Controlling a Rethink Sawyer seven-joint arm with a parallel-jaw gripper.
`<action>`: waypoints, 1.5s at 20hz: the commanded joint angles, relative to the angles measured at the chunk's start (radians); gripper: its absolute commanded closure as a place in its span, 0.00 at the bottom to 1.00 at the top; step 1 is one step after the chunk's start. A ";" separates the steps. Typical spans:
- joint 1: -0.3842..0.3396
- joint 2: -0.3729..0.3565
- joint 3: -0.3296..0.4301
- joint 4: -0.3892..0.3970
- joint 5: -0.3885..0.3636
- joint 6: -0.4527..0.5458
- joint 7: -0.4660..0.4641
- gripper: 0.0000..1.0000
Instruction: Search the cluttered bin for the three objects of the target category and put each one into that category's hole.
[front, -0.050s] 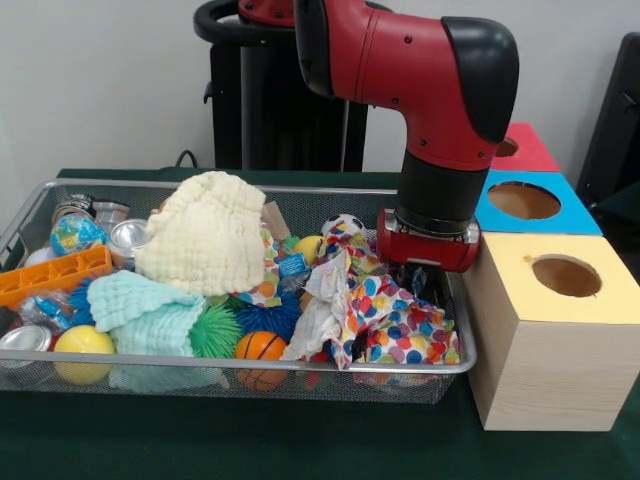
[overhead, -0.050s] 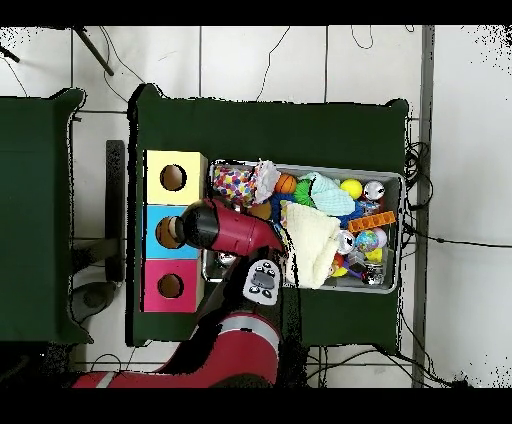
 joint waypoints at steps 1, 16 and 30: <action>-0.010 0.076 0.182 -0.046 0.040 -0.055 0.204 1.00; 0.000 -0.181 0.149 0.071 0.044 0.213 0.202 1.00; 0.021 -0.392 0.095 0.124 0.042 0.358 0.204 1.00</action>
